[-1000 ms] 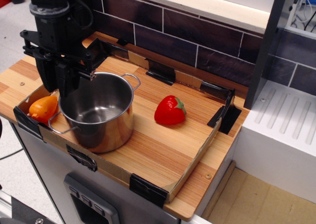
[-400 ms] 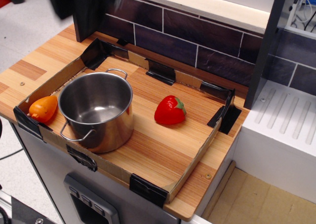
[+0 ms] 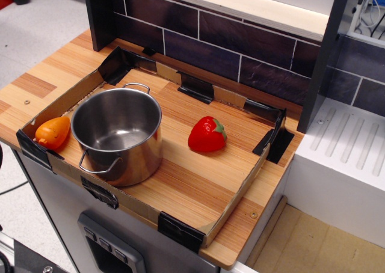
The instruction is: Upright metal pot
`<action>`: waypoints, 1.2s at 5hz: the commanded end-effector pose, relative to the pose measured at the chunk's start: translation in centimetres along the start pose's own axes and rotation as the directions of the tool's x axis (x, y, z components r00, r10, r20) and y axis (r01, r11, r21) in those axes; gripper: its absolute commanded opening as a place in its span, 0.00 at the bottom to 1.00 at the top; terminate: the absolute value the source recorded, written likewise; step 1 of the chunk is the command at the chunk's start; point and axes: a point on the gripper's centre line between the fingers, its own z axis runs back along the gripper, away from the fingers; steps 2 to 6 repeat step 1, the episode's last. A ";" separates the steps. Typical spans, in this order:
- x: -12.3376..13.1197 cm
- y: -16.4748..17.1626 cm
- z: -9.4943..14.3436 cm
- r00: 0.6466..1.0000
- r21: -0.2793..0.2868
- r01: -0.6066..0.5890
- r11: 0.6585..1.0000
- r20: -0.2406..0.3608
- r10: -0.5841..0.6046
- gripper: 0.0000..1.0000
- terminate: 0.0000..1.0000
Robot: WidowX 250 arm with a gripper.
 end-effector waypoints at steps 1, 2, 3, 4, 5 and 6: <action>0.5 0.6 0.5 0.999 0.005 -0.001 1.000 0.040 0.001 1.00 1.00; 0.5 0.6 0.5 0.999 0.005 -0.001 1.000 0.040 0.001 1.00 1.00; 0.5 0.6 0.5 0.999 0.005 -0.001 1.000 0.040 0.001 1.00 1.00; 0.5 0.6 0.5 0.999 0.005 -0.001 1.000 0.040 0.001 1.00 1.00; 0.5 0.6 0.5 0.999 0.005 -0.001 1.000 0.040 0.001 1.00 1.00; 0.5 0.6 0.5 0.999 0.005 -0.001 1.000 0.040 0.001 1.00 1.00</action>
